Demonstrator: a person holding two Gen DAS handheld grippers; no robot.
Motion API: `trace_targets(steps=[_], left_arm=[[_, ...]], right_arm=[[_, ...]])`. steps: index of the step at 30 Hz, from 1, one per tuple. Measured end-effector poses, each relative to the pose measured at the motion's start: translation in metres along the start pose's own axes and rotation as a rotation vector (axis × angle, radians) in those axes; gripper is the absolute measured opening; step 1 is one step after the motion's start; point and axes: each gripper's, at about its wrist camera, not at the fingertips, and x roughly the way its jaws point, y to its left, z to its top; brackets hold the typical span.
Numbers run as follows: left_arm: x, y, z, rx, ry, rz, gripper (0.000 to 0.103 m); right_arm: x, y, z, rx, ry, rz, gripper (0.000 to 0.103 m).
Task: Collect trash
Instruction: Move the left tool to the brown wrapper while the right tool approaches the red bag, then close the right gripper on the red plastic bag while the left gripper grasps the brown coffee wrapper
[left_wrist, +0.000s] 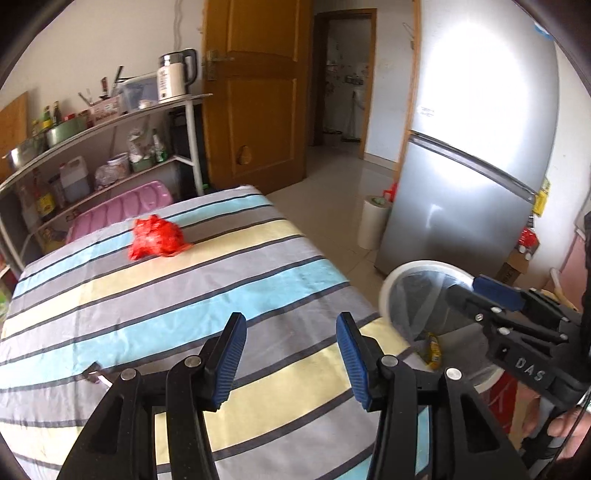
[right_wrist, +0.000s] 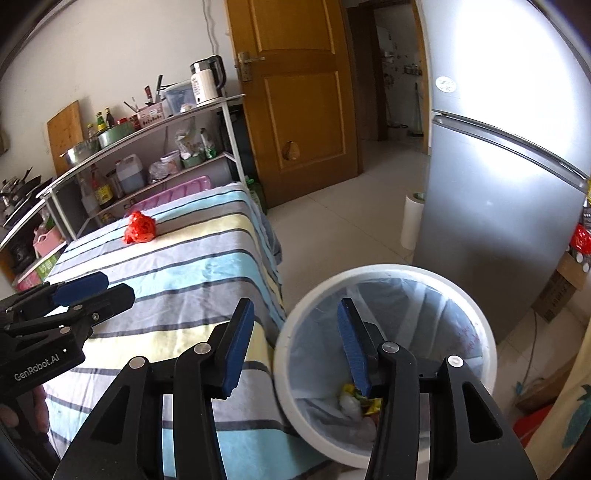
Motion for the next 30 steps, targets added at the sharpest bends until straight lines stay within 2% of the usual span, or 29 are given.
trace_targets(steps=[4, 8, 15, 19, 22, 30], left_arm=[[-0.007, 0.043, -0.014, -0.085, 0.025, 0.074, 0.051], [-0.014, 0.079, -0.029, -0.15, 0.039, 0.185, 0.052], [-0.009, 0.118, -0.053, -0.222, 0.107, 0.297, 0.058], [0.004, 0.131, -0.061, -0.274, 0.169, 0.279, 0.059], [0.011, 0.137, -0.064, -0.293, 0.185, 0.269, 0.059], [0.023, 0.152, -0.058, -0.322, 0.177, 0.237, 0.06]], right_arm=[[0.01, 0.029, 0.007, -0.049, 0.001, 0.059, 0.049], [0.021, 0.055, 0.011, -0.096, 0.014, 0.106, 0.051], [0.044, 0.091, 0.018, -0.149, 0.046, 0.183, 0.052], [0.055, 0.107, 0.023, -0.172, 0.074, 0.212, 0.052], [0.061, 0.115, 0.026, -0.186, 0.085, 0.22, 0.052], [0.091, 0.141, 0.038, -0.262, 0.155, 0.241, 0.052]])
